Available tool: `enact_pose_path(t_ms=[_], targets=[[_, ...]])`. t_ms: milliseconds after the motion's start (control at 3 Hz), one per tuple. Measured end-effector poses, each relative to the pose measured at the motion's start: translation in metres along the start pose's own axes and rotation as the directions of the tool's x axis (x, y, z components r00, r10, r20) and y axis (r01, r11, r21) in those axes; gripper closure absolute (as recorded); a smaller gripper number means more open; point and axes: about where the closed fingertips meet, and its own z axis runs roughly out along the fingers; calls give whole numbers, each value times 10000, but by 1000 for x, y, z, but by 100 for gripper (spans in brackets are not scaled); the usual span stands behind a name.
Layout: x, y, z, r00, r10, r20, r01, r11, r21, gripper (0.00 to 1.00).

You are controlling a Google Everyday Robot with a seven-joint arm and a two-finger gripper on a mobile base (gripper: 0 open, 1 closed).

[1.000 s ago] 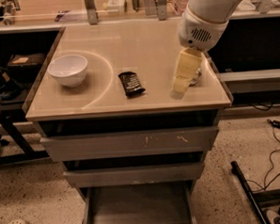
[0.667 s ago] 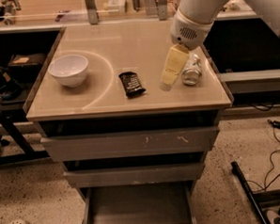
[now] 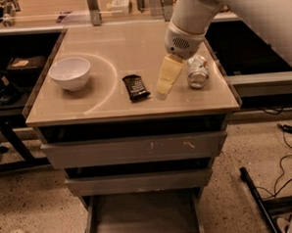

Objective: Place rxbar chocolate into bottom drawer

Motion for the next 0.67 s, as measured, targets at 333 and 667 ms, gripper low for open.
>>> enact_pose_path(t_ms=[333, 667], targets=[[-35, 32, 18, 9982, -599, -27, 598, 9976, -340, 0], [-37, 35, 20, 9979, -646, -47, 644, 9972, -391, 0]])
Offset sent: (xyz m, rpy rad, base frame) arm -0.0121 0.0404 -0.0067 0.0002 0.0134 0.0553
